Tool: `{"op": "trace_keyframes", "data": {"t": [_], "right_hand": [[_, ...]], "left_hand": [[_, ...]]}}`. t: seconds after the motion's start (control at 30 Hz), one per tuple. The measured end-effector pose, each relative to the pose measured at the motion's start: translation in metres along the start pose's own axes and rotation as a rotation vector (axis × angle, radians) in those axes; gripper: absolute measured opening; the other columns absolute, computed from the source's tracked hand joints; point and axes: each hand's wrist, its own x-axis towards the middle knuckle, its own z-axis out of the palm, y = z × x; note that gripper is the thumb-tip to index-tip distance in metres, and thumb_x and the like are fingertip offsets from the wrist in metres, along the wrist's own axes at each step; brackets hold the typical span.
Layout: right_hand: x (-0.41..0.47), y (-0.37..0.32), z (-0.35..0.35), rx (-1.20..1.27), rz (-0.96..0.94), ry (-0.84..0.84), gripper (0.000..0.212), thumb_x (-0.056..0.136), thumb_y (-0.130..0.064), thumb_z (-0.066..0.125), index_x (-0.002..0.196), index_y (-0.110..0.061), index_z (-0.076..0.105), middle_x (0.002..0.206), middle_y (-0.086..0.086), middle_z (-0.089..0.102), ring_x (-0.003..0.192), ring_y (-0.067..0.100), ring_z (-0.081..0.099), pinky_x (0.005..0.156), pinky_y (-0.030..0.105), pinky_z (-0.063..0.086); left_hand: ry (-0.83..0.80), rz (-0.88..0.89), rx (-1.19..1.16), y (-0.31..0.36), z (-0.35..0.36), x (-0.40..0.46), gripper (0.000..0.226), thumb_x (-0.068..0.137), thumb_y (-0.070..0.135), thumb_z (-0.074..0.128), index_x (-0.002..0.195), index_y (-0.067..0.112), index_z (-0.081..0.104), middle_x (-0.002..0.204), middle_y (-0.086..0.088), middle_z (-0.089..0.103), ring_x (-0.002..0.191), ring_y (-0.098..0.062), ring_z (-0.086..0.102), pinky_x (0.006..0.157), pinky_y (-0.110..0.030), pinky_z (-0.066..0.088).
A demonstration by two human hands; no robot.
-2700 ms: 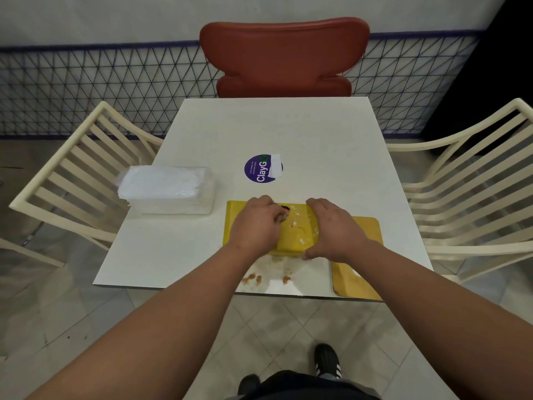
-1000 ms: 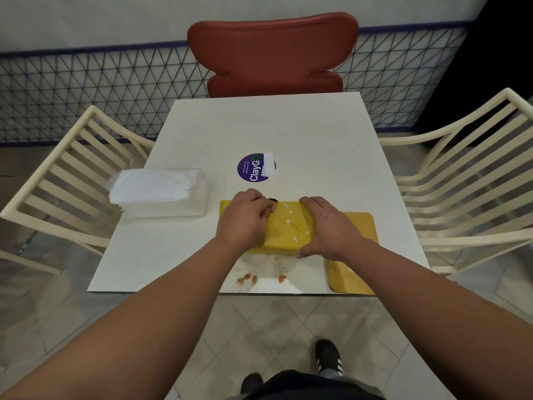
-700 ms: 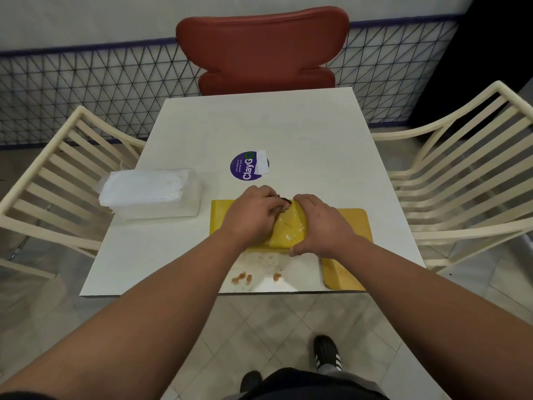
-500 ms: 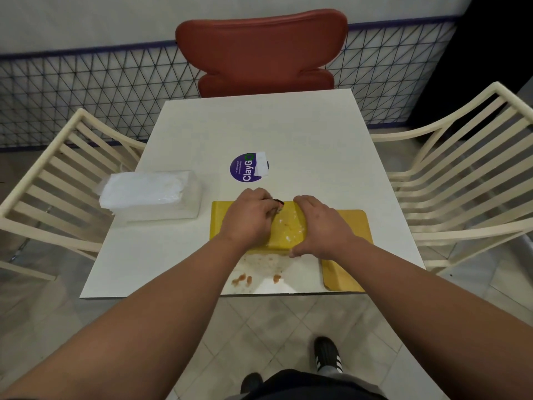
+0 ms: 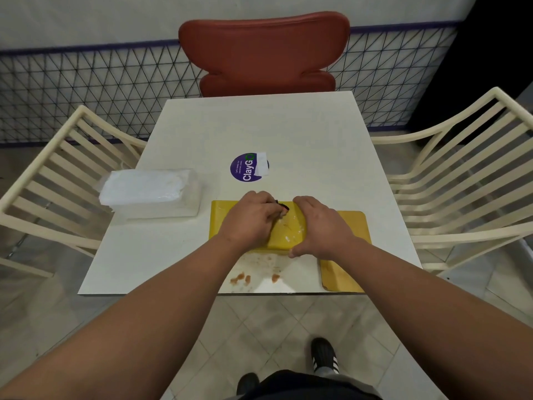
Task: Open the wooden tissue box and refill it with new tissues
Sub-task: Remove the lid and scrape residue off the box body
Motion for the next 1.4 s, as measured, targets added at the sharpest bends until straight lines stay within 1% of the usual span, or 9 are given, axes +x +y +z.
{"op": "trace_keyframes", "data": {"t": [0.1,0.27,0.4,0.57,0.7,0.87,1.03,1.23,1.4], "right_hand": [[0.000,0.000,0.000,-0.008,0.002,-0.003,0.121,0.054,-0.052,0.088,0.151,-0.021,0.021,0.154,-0.005,0.027,0.130,0.022,0.043,0.103,0.036,0.039],[0.001,0.000,0.001,0.003,-0.002,-0.004,0.121,0.054,-0.052,0.088,0.150,-0.020,0.022,0.153,-0.004,0.028,0.129,0.022,0.044,0.102,0.035,0.040],[0.003,0.001,-0.001,-0.008,0.000,-0.009,0.121,0.055,-0.052,0.087,0.151,-0.021,0.020,0.154,-0.004,0.026,0.130,0.022,0.043,0.102,0.035,0.039],[0.004,0.001,0.000,-0.013,-0.003,-0.013,0.120,0.056,-0.052,0.087,0.150,-0.020,0.021,0.154,-0.004,0.027,0.129,0.021,0.043,0.101,0.034,0.039],[0.006,0.003,0.000,-0.011,0.000,-0.013,0.121,0.055,-0.052,0.087,0.151,-0.021,0.020,0.154,-0.004,0.027,0.129,0.022,0.043,0.101,0.034,0.039],[0.006,0.003,0.001,0.004,-0.008,-0.006,0.120,0.056,-0.051,0.087,0.151,-0.021,0.021,0.154,-0.005,0.027,0.129,0.021,0.044,0.099,0.033,0.040],[0.006,0.006,0.000,0.020,-0.017,-0.013,0.121,0.056,-0.050,0.088,0.152,-0.023,0.018,0.155,-0.007,0.023,0.132,0.020,0.041,0.102,0.033,0.037],[0.003,0.023,-0.002,0.103,-0.085,-0.082,0.124,0.059,-0.041,0.090,0.154,-0.027,0.011,0.159,-0.009,0.013,0.142,0.015,0.027,0.109,0.029,0.033],[0.007,0.023,0.000,0.090,-0.097,-0.053,0.122,0.059,-0.041,0.089,0.154,-0.026,0.014,0.156,-0.007,0.019,0.134,0.017,0.037,0.100,0.029,0.042]], "left_hand": [[0.021,-0.081,-0.005,-0.003,-0.003,-0.001,0.023,0.093,0.023,0.054,0.105,0.018,0.074,0.102,-0.004,0.066,0.091,-0.029,0.055,0.078,-0.034,0.045],[-0.027,0.078,-0.004,-0.002,-0.002,-0.014,0.029,0.090,0.029,0.049,0.095,0.018,0.076,0.090,-0.003,0.067,0.077,-0.028,0.057,0.065,-0.035,0.050],[0.069,-0.124,-0.006,-0.002,-0.004,-0.006,0.018,0.089,0.018,0.060,0.099,0.016,0.075,0.095,-0.006,0.067,0.085,-0.031,0.057,0.072,-0.035,0.048],[-0.039,0.093,-0.029,0.001,0.001,-0.018,0.031,0.091,0.030,0.048,0.098,0.018,0.075,0.091,-0.002,0.067,0.079,-0.028,0.058,0.067,-0.033,0.050],[0.091,-0.142,-0.026,-0.006,-0.003,-0.011,0.017,0.088,0.017,0.061,0.097,0.016,0.075,0.091,-0.005,0.066,0.082,-0.030,0.058,0.072,-0.034,0.049],[-0.096,0.144,-0.053,0.006,-0.001,-0.025,0.033,0.089,0.030,0.045,0.099,0.019,0.074,0.092,-0.001,0.067,0.080,-0.026,0.057,0.066,-0.032,0.049],[0.065,-0.103,-0.040,-0.010,-0.004,-0.020,0.022,0.090,0.024,0.056,0.099,0.017,0.075,0.093,-0.004,0.066,0.084,-0.028,0.058,0.073,-0.032,0.048],[0.107,-0.152,-0.041,-0.009,-0.007,-0.032,0.016,0.090,0.015,0.061,0.099,0.013,0.074,0.091,-0.005,0.065,0.086,-0.029,0.058,0.075,-0.025,0.041],[0.056,-0.068,-0.101,0.023,0.013,-0.034,0.022,0.086,0.020,0.058,0.101,0.018,0.074,0.090,-0.003,0.064,0.086,-0.028,0.059,0.069,-0.036,0.053]]}}
